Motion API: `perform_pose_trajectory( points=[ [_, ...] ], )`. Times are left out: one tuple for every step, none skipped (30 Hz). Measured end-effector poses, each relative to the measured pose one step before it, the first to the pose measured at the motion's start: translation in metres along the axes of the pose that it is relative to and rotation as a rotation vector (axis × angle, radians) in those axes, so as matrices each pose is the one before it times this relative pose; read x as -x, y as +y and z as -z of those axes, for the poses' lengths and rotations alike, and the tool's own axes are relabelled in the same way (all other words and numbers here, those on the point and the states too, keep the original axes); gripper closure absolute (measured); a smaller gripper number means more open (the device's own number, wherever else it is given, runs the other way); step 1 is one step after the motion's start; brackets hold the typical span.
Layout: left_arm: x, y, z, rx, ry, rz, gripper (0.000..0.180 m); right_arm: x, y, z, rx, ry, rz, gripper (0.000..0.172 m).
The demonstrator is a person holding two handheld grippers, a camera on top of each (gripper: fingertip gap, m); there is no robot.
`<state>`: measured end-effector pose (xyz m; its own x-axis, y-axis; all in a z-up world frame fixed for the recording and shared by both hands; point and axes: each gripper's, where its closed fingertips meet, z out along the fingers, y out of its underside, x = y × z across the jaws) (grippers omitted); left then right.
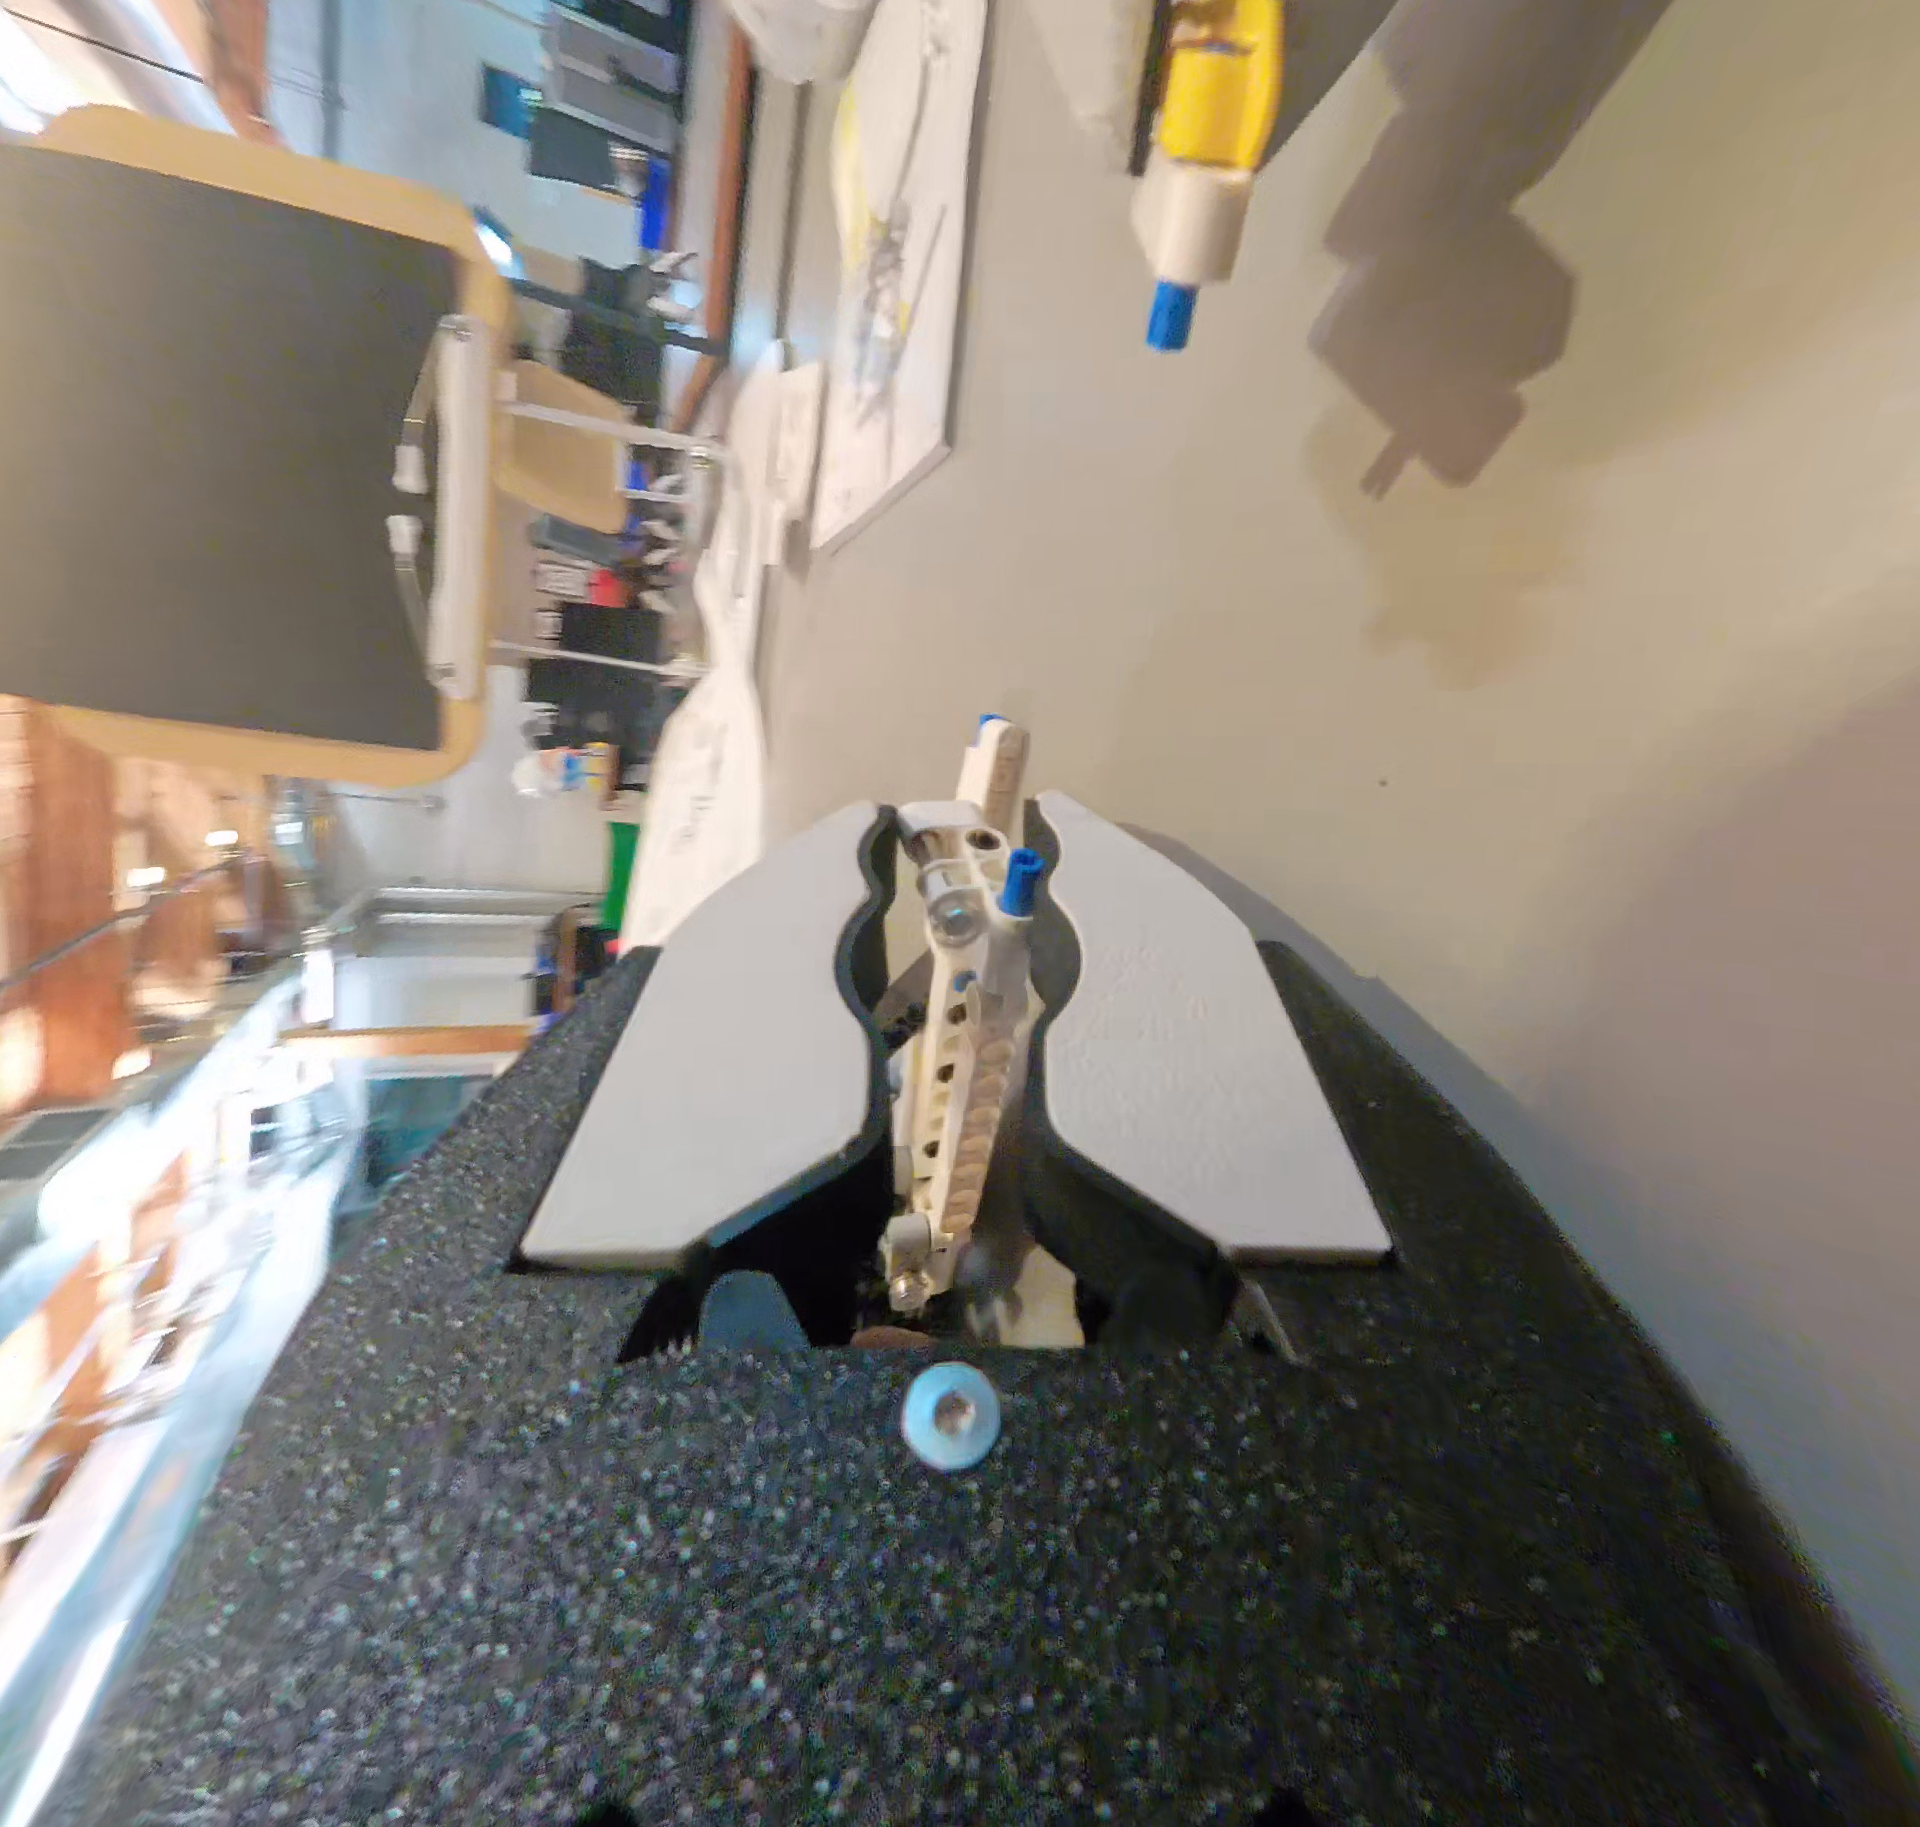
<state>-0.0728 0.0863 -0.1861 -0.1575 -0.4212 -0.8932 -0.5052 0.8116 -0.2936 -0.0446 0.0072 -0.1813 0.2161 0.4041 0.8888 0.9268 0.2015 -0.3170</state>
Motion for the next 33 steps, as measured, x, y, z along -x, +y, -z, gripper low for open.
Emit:
perform_pose_trajectory(
  points=[
    [-0.00476,-0.00018,-0.0004,-0.0027,0.0627,0.0243,0.153,-0.00063,0.00172,-0.00129,0.0065,-0.0001,0.0002,0.165],
    [-0.00374,0.00035,-0.00051,0.0046,0.0545,0.0176,0.149,-0.00036,0.00181,-0.00153,0.0081,-0.0002,0.0031,0.165],
    [-0.00043,0.00071,-0.00038,0.0111,0.0292,0.0071,0.144,-0.00061,0.00122,-0.00153,0.0048,0.0016,0.0054,0.165],
    [0.00018,-0.00006,0.00018,0.0082,0.0235,0.0017,0.14,-0.00075,0.0004,-0.00111,0.001,0.0028,0.0057,0.165],
    [0.00035,-0.00063,0.00044,0.0054,0.0251,0.0115,0.137,-0.00056,0.00038,-0.00104,0.0016,0.0029,0.0052,0.165],
    [0.00042,-0.00156,0.00108,-0.0021,0.0271,0.0208,0.132,-0.00057,0.00068,-0.00088,0.0036,0.004,0.0063,0.164],
    [-0.00006,-0.00201,0.00157,-0.0078,0.0312,0.0243,0.125,-0.00061,0.0006,-0.00038,0.0033,0.0047,0.0068,0.164],
    [-0.00108,-0.0018,0.00173,-0.0089,0.034,0.0238,0.119,-0.00041,0.00043,-0.00003,0.0015,0.0038,0.005,0.164],
    [-0.00083,-0.00187,0.00188,-0.0133,0.028,0.0212,0.112,-0.00028,0.00019,0.00034,0.0007,0.0034,0.0036,0.164],
    [-0.00042,-0.002,0.00224,-0.0156,0.0178,0.0198,0.106,-0.00025,0.00029,0.0003,0.0013,0.003,0.0032,0.164],
    [-0.00128,-0.00239,0.0029,-0.0156,0.0179,0.0147,0.105,-0.00023,0.00025,0.00027,0.0013,0.0016,0.0024,0.164],
    [-0.00207,-0.00331,0.00282,-0.02,0.0178,0.0088,0.105,-0.00003,0.0002,0.00024,0.0009,0.0004,0.0018,0.164],
    [-0.00051,-0.00378,0.00232,-0.0183,0.0017,0.0077,0.105,0.00008,0.00008,0.00028,0.0001,0.0003,0.001,0.164],
    [0.0001,-0.00434,0.00171,-0.0154,-0.0064,0.0035,0.105,-0.00001,0.0,0.00017,-0.0002,-0.0009,-0.0005,0.164],
    [0.00015,-0.00595,0.00096,-0.0205,-0.0125,-0.0046,0.106,-0.00004,-0.0002,0.00028,-0.002,-0.0005,-0.0013,0.164],
    [0.00005,-0.008,-0.00012,-0.028,-0.0187,-0.0174,0.108,-0.00012,-0.00063,0.00038,-0.0041,-0.0014,-0.0043,0.164],
    [-0.00148,-0.00906,-0.00159,-0.0321,-0.0167,-0.0339,0.113,0.00017,-0.00035,0.00025,-0.0038,-0.0052,-0.0095,0.164],
    [-0.00243,-0.00857,-0.00344,-0.0287,-0.0176,-0.0512,0.119,-0.0002,-0.00004,0.00005,-0.0021,-0.0048,-0.0117,0.164],
    [-0.00287,-0.00667,-0.00527,-0.0159,-0.0204,-0.0625,0.123,-0.0007,0.00013,0.00032,-0.003,-0.0014,-0.0124,0.164],
    [-0.00416,-0.00433,-0.00619,-0.003,-0.0131,-0.0669,0.124,-0.00075,0.00027,0.00051,-0.0025,-0.0022,-0.0145,0.164],
    [-0.00406,-0.00244,-0.00627,0.0039,-0.0127,-0.0663,0.127,-0.00048,0.00058,0.00043,0.0001,-0.0035,-0.0143,0.164],
    [-0.00304,-0.00141,-0.00579,0.0061,-0.0173,-0.0598,0.129,-0.00034,0.00058,0.00064,-0.0002,-0.0024,-0.0112,0.164],
    [-0.00252,-0.00082,-0.00525,0.0069,-0.0155,-0.0474,0.131,-0.00023,0.00025,0.0008,0.0,-0.001,-0.0081,0.164],
    [-0.00217,-0.00162,-0.00425,0.0007,-0.0122,-0.0356,0.133,-0.0003,0.0002,0.00087,0.0009,0.0001,-0.0065,0.164],
    [0.00219,-0.00353,-0.00231,-0.0139,-0.0323,-0.0159,0.139,-0.00003,-0.00006,0.00072,0.0001,-0.0009,-0.0065,0.164],
    [0.00192,-0.0035,-0.00157,-0.0166,-0.0239,-0.0097,0.145,0.00029,-0.00049,0.00059,-0.0015,-0.0036,-0.0065,0.164],
    [0.00204,-0.00138,-0.00173,-0.0039,-0.0264,-0.0119,0.154,0.00143,0.00054,0.00016,0.004,-0.011,-0.0058,0.165],
    [0.0031,0.00127,-0.00154,0.0097,-0.0339,-0.0199,0.166,0.00115,0.00121,-0.00009,0.0057,-0.0061,-0.001,0.164],
    [-0.00004,0.0007,-0.00134,-0.0016,-0.0144,-0.016,0.169,0.00061,0.00103,0.0003,0.0023,-0.0003,0.008,0.164],
    [-0.0008,-0.00087,-0.00052,-0.0182,-0.0082,0.0105,0.169,0.00061,0.00021,0.00068,-0.0029,-0.0009,0.0094,0.164],
    [-0.00022,-0.00105,0.00043,-0.0205,-0.0047,0.0237,0.17,0.00032,-0.0009,0.00105,-0.0087,-0.0011,0.0025,0.164],
    [0.00045,-0.00134,0.00126,-0.0166,-0.0011,0.0128,0.17,-0.00045,-0.00178,0.00154,-0.0132,0.002,-0.004,0.164],
    [0.00186,-0.00147,0.00173,-0.0158,-0.012,0.0032,0.17,-0.00095,-0.00233,0.00174,-0.0151,0.0024,-0.0057,0.164]
  ],
)
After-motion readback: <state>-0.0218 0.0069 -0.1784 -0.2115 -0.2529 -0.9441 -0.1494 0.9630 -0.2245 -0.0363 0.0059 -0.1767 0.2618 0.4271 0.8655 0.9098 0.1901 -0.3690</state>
